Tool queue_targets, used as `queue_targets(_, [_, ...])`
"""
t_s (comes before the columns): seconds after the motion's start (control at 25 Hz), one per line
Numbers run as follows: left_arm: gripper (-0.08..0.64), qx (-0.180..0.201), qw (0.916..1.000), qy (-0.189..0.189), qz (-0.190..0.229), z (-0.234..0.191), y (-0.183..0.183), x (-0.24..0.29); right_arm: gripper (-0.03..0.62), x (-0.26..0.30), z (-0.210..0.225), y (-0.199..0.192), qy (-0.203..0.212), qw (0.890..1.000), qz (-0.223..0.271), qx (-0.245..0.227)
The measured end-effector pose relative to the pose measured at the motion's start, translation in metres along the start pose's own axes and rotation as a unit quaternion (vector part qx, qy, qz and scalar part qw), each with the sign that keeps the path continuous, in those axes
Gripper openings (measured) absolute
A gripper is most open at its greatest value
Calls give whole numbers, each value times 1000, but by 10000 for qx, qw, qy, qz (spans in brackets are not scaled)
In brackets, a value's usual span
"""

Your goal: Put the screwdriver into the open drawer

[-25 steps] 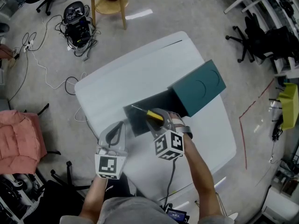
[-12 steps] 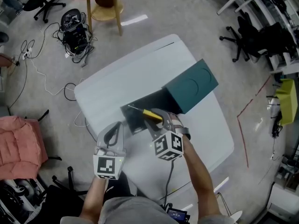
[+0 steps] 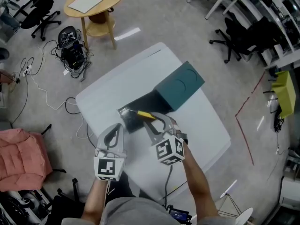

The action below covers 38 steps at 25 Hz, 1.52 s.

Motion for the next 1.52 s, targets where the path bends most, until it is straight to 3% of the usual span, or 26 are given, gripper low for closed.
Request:
queue_targets(0.28, [11,218,9991,-250,249,19,35,-15,114,-59,3,22,-677,9949,569,486])
queue_targets(0.48, [12,404,9971,-525,380,41,53,-25,90,-105,5,23,-1306,9806,1054,1008])
queue_targets(0.76, [11,659,9904,-1104,518,79,73,-32,58,-162,8,8,-2201,9462,1539,1805])
queue_targets(0.92, [11,787,9841,-1481,586,108,79,-35,52,-187,3,-8,-2512,9299,1647,2124])
queue_targets(1.28, [11,1026,9648,-2305,737,167,88,-48,29,-237,-11,-40,-3204,8884,1811,2744])
queue_targets(1.52, [11,1161,9481,-2848,812,207,90,-60,13,-278,-28,-70,-3807,8547,1796,3038])
Point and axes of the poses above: the fingertips, and each gripper's own axes: x forward along the fingers, z to its right, y out of its top, the point moved 2 cm from there along -x, backward along the fingers, and after that the axes turned 5 degrees about y, right-handed, at the moved point
